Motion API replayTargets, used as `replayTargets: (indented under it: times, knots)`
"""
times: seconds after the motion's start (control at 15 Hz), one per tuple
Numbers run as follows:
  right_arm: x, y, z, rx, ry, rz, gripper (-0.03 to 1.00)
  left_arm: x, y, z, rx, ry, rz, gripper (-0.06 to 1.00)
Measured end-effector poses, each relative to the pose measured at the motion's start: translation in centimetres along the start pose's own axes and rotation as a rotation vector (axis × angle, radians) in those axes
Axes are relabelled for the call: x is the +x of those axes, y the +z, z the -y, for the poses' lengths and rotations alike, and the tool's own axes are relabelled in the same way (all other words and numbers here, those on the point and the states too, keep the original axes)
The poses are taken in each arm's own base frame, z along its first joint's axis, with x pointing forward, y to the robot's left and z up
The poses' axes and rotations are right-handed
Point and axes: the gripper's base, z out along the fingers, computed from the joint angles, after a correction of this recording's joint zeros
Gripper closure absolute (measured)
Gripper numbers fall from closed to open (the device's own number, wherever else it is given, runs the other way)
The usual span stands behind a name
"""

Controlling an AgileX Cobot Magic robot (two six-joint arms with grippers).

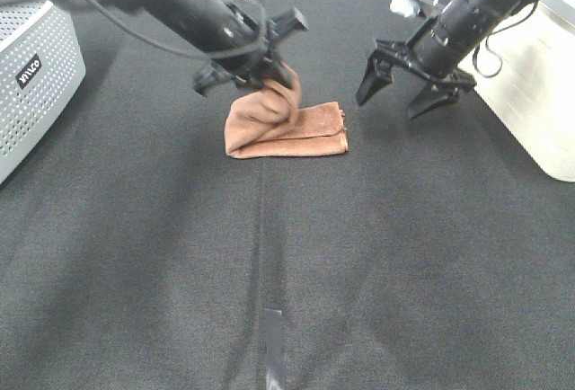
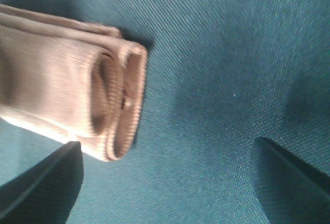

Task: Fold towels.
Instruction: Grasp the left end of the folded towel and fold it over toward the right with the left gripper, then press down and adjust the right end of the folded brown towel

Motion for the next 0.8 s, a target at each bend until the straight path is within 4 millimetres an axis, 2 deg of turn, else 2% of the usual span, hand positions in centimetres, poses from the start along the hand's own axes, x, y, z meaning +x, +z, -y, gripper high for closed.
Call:
replayTargets:
  times: [0.07, 0.13, 0.2, 0.27, 0.33, 0.47, 0.6, 0.67, 0.8]
  knots:
    - [0.0, 0.0, 0.0, 0.000, 0.000, 0.000, 0.14, 0.0, 0.0, 0.0, 0.000, 0.000, 0.000, 0.71]
    - [0.0, -0.1, -0.1, 0.000, -0.001, 0.004, 0.14, 0.1, 0.3, 0.5, 0.010, 0.003, 0.021, 0.50]
    - [-0.1, -0.3, -0.1, 0.000, -0.003, 0.006, 0.14, 0.2, 0.4, 0.9, 0.021, 0.003, 0.044, 0.36]
    - [-0.1, -0.4, -0.2, 0.000, -0.004, 0.009, 0.14, 0.3, 0.6, 1.3, 0.039, -0.006, 0.061, 0.25]
    - [-0.1, -0.5, -0.2, -0.001, -0.005, 0.008, 0.14, 0.3, 0.7, 1.5, 0.051, -0.017, 0.069, 0.18]
    - [0.0, -0.5, -0.3, -0.008, -0.003, -0.003, 0.14, 0.0, 0.5, 1.7, 0.060, -0.015, 0.082, 0.15]
    - [0.0, -1.1, -0.8, -0.031, -0.003, 0.009, 0.14, -1.6, -1.0, 1.3, 0.060, -0.013, 0.127, 0.14]
    - [-0.2, -1.9, -1.8, -0.091, -0.003, 0.028, 0.14, -3.4, -3.2, 0.5, 0.041, 0.001, 0.186, 0.14]
    - [-0.2, -2.3, -3.2, -0.237, 0.001, 0.038, 0.14, -5.9, -6.5, -1.0, 0.002, 0.017, 0.268, 0.14]
